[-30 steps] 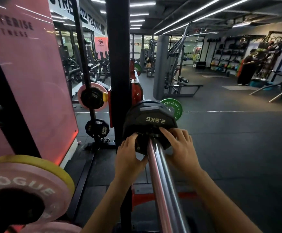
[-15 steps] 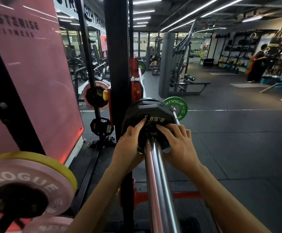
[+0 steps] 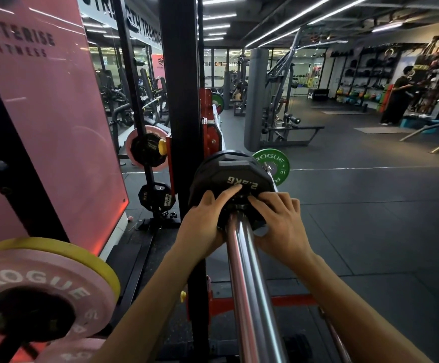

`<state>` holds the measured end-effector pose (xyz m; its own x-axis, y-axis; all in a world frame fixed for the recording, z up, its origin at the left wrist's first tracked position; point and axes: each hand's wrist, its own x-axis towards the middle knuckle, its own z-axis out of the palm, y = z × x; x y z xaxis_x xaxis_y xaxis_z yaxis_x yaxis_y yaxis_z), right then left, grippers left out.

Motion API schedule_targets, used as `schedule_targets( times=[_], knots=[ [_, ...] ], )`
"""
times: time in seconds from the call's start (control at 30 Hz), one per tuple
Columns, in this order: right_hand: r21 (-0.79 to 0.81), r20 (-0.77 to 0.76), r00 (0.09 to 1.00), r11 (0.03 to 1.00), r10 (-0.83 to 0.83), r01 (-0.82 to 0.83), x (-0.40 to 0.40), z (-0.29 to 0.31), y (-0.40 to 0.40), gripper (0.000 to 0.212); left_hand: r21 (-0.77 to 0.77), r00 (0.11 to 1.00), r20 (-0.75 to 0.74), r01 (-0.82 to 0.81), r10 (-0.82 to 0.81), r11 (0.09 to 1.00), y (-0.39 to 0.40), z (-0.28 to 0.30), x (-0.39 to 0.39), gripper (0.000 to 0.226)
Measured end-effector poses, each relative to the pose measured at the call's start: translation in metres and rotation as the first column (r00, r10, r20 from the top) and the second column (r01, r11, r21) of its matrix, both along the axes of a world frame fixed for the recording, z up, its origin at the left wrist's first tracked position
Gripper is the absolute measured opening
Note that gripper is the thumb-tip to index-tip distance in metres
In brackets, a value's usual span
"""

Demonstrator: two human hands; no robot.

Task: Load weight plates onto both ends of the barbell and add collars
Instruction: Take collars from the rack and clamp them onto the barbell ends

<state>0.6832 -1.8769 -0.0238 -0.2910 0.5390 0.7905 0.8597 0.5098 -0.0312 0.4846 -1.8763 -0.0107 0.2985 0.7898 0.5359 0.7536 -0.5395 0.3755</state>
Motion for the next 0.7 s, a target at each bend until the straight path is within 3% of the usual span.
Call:
schedule_targets(
  times=[0.17, 0.4, 0.57, 0.7],
  knots=[
    [0.01, -0.012, 1.0, 1.0, -0.029, 0.029, -0.003, -0.001, -0.001, 0.063, 0.049, 0.999, -0.047, -0.017, 0.02, 0.999, 0.004, -0.002, -0.001, 0.082],
    [-0.003, 0.084, 0.996, 0.999, -0.042, 0.043, -0.005, 0.005, -0.002, 0.094, 0.13, 0.995, 0.061, -0.089, 0.082, 0.988, 0.002, -0.018, -0.002, 0.075],
    [0.056, 0.136, 0.988, 0.996, -0.074, 0.067, -0.01, 0.004, 0.006, 0.084, 0.262, 0.99, 0.086, -0.129, 0.11, 0.956, 0.001, -0.02, -0.001, 0.058],
    [0.108, 0.117, 0.993, 0.994, -0.034, 0.021, -0.01, 0.005, 0.011, 0.068, 0.284, 0.988, 0.106, -0.135, 0.109, 0.949, 0.003, -0.019, 0.0, 0.052]
  ],
)
